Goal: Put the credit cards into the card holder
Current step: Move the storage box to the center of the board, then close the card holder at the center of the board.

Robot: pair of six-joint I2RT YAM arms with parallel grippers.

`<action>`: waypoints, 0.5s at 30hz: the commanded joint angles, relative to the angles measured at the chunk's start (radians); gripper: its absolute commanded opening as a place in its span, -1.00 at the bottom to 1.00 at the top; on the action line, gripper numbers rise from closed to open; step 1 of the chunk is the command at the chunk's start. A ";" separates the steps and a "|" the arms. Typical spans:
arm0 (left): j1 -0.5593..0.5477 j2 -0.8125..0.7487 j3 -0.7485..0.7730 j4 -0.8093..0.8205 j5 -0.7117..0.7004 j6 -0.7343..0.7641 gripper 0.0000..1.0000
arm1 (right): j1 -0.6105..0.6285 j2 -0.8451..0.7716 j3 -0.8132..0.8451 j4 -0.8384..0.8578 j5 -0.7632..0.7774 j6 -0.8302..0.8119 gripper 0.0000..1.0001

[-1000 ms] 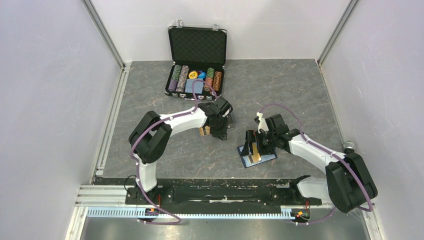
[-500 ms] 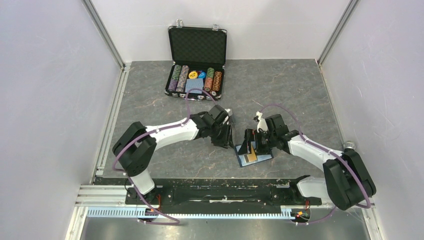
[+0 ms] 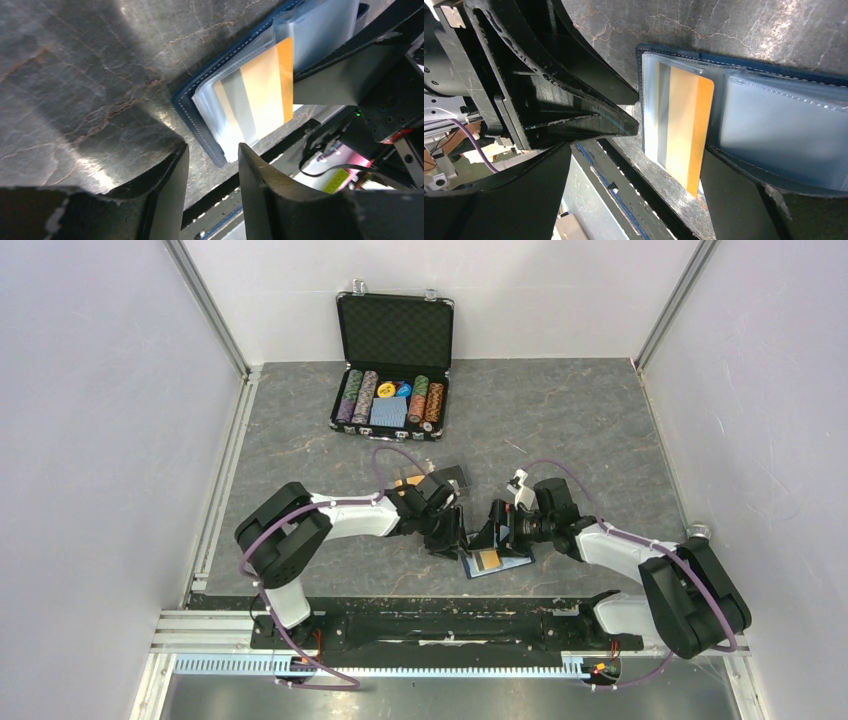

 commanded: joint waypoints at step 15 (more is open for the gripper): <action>-0.006 0.172 0.117 -0.124 -0.058 0.018 -0.83 | 0.005 -0.026 0.041 -0.169 0.075 -0.096 0.96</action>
